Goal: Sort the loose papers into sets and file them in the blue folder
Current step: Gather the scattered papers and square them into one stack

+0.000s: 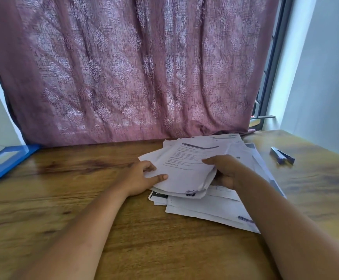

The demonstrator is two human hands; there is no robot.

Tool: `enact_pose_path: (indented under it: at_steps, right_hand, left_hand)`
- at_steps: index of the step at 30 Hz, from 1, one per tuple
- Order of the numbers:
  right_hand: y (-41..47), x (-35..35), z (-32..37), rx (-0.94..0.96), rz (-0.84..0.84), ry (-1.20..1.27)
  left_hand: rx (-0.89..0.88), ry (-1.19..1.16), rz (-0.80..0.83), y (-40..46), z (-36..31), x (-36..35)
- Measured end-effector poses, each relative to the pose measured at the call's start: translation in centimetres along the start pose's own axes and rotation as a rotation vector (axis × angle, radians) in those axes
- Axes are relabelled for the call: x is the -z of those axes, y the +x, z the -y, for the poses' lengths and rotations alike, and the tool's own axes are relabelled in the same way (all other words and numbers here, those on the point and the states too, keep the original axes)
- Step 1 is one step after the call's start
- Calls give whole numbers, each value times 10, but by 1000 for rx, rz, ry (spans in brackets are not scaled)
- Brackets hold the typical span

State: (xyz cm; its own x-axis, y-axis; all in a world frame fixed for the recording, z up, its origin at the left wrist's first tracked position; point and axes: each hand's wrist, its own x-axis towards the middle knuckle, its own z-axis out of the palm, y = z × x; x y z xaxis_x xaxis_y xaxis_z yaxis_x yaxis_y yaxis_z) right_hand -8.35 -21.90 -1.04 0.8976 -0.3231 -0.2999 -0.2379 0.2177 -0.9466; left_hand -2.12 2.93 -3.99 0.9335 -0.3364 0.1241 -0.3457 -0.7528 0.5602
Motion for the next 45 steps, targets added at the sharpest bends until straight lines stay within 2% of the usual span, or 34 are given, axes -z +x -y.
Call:
enact_pose_path:
  at_steps: [2, 4, 7, 10, 11, 13, 16, 19, 21, 24, 26, 28, 30, 31, 33, 35, 37, 39, 42, 45]
  right_hand:
    - [1, -2, -1, 68, -40, -150]
    - [-1, -1, 2, 141, -99, -284]
    - [-2, 15, 12, 132, 15, -154]
    - [-12, 28, 27, 157, 157, -89]
    - [-14, 29, 30, 179, 179, -118]
    - [-17, 24, 30, 212, 194, -107]
    - [-13, 15, 24, 254, 73, 40]
    - [-4, 17, 22, 253, -141, -49]
    - [-4, 19, 20, 176, -117, -226]
    - [-8, 19, 16, 68, -18, -576]
    - [-8, 19, 19, 114, -112, -699]
    - [-6, 24, 24, 212, -230, -674]
    - [-4, 31, 32, 298, -333, -549]
    - [-3, 36, 34, 320, -366, -502]
    - [0, 44, 33, 299, -388, -569]
    - [0, 46, 27, 196, -360, -891]
    - [5, 40, 16, 111, -362, -1123]
    - [8, 31, 10, 77, -334, -1033]
    - [20, 25, 9, 90, -239, -795]
    - [27, 30, 2, 112, -126, -497]
  left_hand:
    - [-3, -94, -30, -1, 1, 1]
    - [-1, -71, -145, 0, 3, 1]
    - [110, 6, -331, 2, 5, 6]
    - [201, -170, -452, 1, 4, 17]
    - [209, -285, -457, 4, 6, 20]
    - [236, -478, -366, 1, 0, 28]
    - [241, -761, -162, -5, -14, 30]
    - [137, -858, -27, -14, -31, 22]
    - [92, -839, 25, -19, -42, 12]
    - [84, -833, -17, -24, -54, -3]
    - [70, -895, -97, -26, -54, -9]
    - [37, -1033, -171, -26, -53, -9]
    - [15, -1163, -240, -22, -51, -8]
    - [8, -1153, -263, -21, -49, -9]
    - [15, -937, -252, -15, -40, -15]
    - [52, -615, -189, -13, -30, -20]
    - [104, -522, -125, -12, -25, -22]
    - [115, -559, -77, -15, -30, -20]
    - [97, -447, -86, -15, -34, -18]
    - [250, -451, -95, -16, -35, -1]
